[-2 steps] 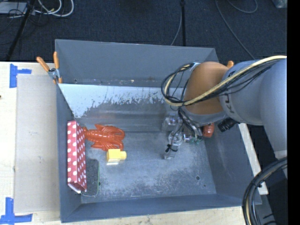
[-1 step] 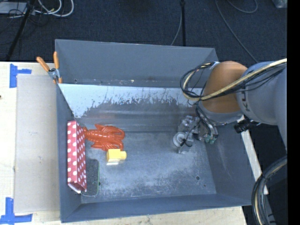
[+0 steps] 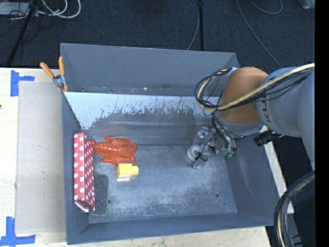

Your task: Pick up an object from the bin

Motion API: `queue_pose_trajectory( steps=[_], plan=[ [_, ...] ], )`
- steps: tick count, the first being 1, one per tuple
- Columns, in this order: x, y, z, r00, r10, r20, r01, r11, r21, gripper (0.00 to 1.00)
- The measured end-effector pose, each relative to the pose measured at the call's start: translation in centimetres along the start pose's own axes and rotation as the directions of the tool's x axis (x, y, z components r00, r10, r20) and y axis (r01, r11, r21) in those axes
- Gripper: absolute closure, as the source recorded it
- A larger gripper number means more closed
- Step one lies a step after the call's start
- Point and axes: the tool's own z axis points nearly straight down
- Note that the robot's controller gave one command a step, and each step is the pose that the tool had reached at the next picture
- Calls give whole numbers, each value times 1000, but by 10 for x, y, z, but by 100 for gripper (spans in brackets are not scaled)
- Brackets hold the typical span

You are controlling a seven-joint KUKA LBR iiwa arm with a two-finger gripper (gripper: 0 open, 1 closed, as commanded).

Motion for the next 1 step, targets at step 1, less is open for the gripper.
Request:
queue_pose_trajectory(
  steps=[1],
  plan=[
    [2,-1,-4,1000,-3,-5,3,1000,-1,100]
  ],
)
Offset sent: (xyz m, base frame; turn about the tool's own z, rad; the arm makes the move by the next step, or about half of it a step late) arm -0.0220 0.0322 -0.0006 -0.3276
